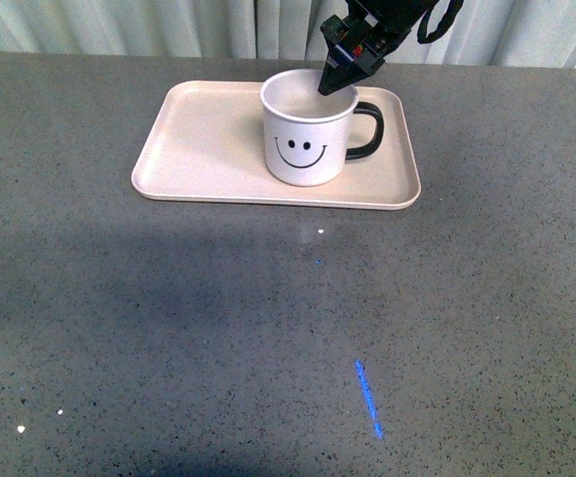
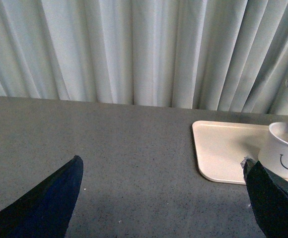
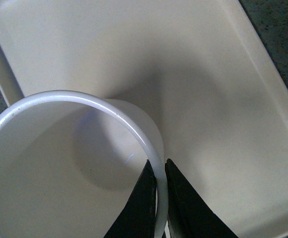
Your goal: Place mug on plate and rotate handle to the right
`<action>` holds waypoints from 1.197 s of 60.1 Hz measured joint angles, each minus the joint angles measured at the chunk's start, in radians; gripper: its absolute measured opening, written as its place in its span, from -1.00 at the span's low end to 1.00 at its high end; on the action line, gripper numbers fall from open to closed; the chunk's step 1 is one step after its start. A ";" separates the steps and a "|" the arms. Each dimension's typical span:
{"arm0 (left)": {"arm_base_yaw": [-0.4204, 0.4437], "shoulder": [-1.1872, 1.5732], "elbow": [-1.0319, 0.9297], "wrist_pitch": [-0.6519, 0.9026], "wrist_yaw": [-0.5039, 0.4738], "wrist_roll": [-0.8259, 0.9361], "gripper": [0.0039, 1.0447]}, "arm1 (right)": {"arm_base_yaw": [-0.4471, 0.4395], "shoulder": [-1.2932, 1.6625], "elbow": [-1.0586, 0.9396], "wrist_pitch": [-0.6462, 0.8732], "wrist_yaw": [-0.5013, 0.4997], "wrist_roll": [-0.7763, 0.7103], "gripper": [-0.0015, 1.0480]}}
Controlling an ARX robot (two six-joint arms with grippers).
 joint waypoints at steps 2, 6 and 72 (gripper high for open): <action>0.000 0.000 0.000 0.000 0.000 0.000 0.83 | 0.000 0.002 0.007 -0.003 0.002 -0.004 -0.40; 0.000 0.000 0.000 0.000 0.000 0.000 0.83 | 0.000 0.012 0.047 -0.021 -0.002 -0.007 -0.20; 0.000 0.000 0.000 0.000 0.000 0.000 0.83 | -0.070 -1.023 -1.818 1.879 0.389 0.733 -0.97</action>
